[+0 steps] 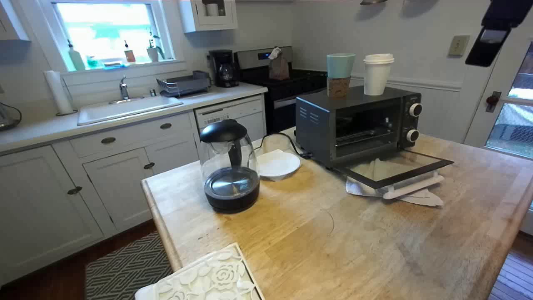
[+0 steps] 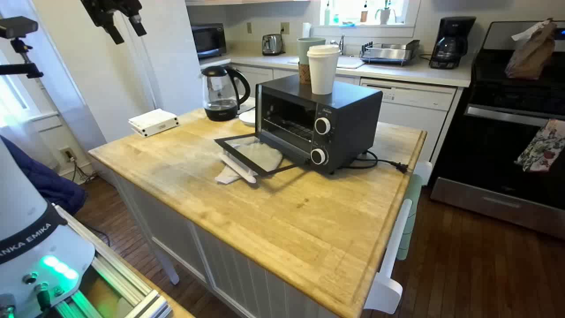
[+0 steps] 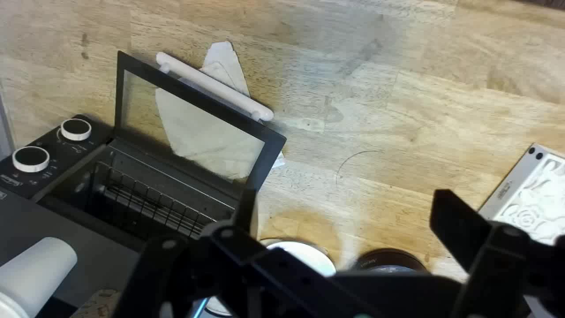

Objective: Pick up the blue cup and put it on the table

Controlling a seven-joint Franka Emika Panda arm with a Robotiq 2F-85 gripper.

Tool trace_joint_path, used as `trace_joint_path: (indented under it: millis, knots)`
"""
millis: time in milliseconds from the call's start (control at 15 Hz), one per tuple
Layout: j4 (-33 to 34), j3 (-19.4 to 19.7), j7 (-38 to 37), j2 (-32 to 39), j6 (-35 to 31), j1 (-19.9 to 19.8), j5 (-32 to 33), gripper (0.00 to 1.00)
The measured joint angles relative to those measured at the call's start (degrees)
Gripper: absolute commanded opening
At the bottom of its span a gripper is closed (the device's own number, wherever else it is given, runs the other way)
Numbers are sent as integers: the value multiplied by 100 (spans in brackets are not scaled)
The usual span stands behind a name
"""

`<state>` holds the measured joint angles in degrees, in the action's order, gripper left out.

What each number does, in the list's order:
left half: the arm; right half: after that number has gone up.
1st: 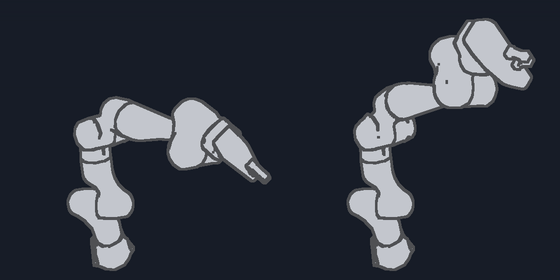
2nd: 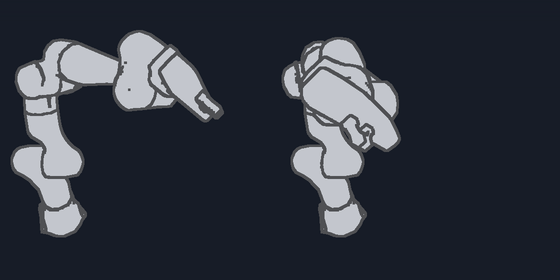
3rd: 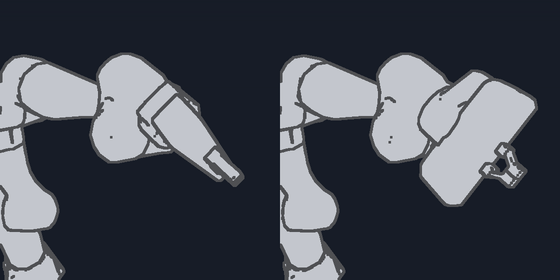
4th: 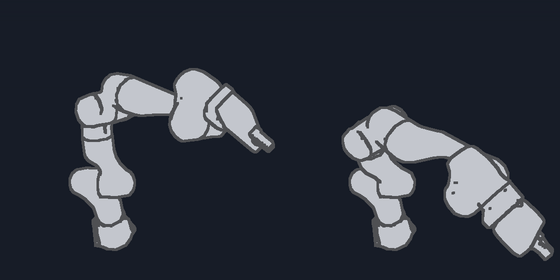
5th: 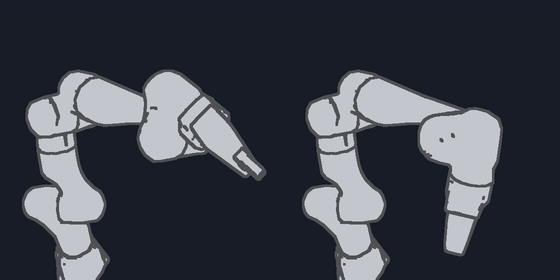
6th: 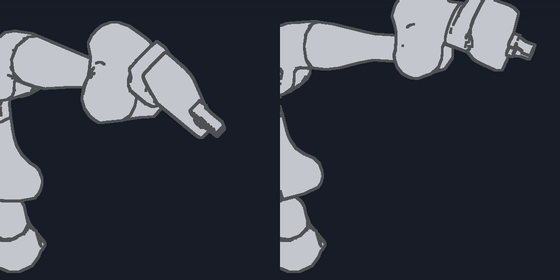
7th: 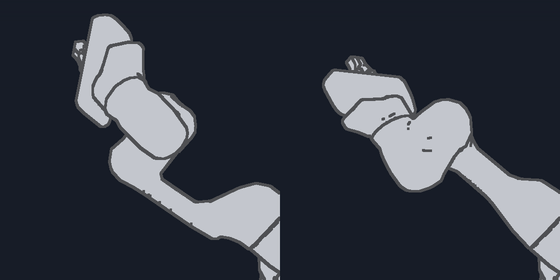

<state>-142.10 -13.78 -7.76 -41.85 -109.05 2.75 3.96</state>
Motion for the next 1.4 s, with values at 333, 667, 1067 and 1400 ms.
trace_joint_path:
  millis: [333,667,1067,1400]
  knots:
    - [1,0,0,-2,0,0,0,100]
    - [1,0,0,-2,0,0,0,100]
    - [-17,537,-360,-158,-16,-423,272,100]
    - [62,1584,388,38,-535,-974,645,100]
